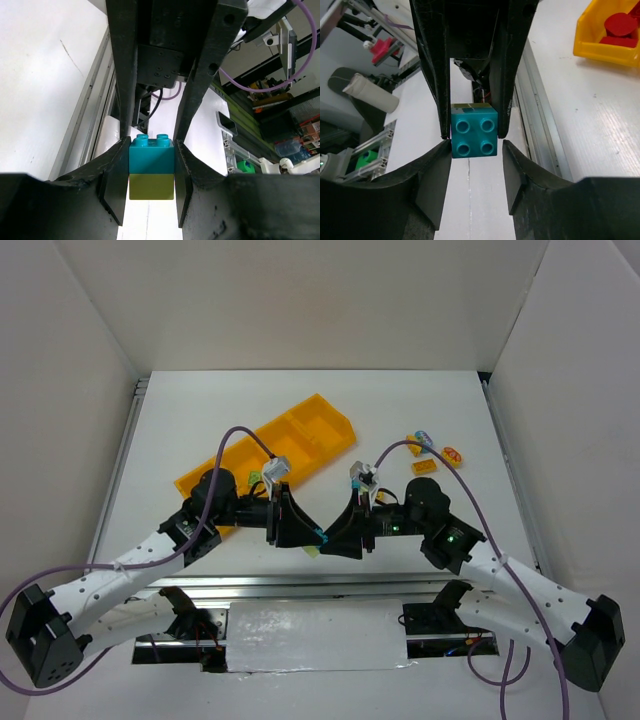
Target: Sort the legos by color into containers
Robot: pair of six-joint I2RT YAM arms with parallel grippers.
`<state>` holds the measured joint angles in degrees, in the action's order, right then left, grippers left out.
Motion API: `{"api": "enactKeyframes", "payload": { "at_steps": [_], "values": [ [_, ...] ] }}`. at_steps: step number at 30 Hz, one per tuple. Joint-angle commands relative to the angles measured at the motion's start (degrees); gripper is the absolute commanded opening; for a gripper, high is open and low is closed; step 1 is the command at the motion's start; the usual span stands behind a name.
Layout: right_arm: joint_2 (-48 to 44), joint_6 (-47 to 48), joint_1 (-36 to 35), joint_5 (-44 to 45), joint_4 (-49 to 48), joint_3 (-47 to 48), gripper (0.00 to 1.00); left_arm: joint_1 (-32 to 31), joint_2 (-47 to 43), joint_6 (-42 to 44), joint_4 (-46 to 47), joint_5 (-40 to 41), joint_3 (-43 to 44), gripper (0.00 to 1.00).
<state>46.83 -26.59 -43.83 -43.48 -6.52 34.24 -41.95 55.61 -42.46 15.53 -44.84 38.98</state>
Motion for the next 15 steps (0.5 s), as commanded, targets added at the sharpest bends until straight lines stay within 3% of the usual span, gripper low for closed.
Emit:
{"api": "enactKeyframes", "payload": {
  "at_steps": [1, 3, 6, 7, 9, 11, 12, 13, 15],
  "values": [
    [1.1, -1.2, 0.3, -1.8, -5.3, 0.3, 0.51, -0.3, -1.1, -0.7, 5.1, -2.0, -0.2, 0.00],
    [1.3, -1.9, 0.3, -2.6, -7.0, 0.0, 0.49, -0.4, -0.9, -0.8, 5.3, -2.0, -0.2, 0.00],
    [1.2, -2.2, 0.3, -2.9, -8.6, -0.2, 0.25, -0.3, -0.9, -0.9, 5.7, -2.3, -0.4, 0.00],
    [1.2, -2.2, 0.3, -2.8, -8.9, -0.3, 0.04, -0.4, -0.9, -0.5, 5.0, -2.1, -0.4, 0.00],
    [1.1, -2.4, 0.3, -2.4, -9.5, -0.6, 0.00, -0.4, -1.0, -0.1, 4.3, -1.5, -0.1, 0.00],
    [1.2, -2.4, 0.3, -2.7, -10.2, -0.8, 0.00, -0.4, -1.1, 1.0, 2.1, -0.5, 0.4, 0.17],
    [1.2, -2.5, 0.3, -2.8, -10.2, -1.1, 0.00, -0.4, -1.5, 1.1, 1.6, 0.6, 0.5, 0.30],
    [1.4, -2.5, 0.3, -2.9, -10.3, -1.1, 0.00, -0.4, -1.6, 1.3, 1.0, 1.3, 0.7, 0.61],
    [1.3, -2.9, 0.3, -3.1, -10.4, -1.4, 0.00, -0.4, -2.6, 1.9, 0.4, 2.0, 0.7, 0.72]
  ]
}}
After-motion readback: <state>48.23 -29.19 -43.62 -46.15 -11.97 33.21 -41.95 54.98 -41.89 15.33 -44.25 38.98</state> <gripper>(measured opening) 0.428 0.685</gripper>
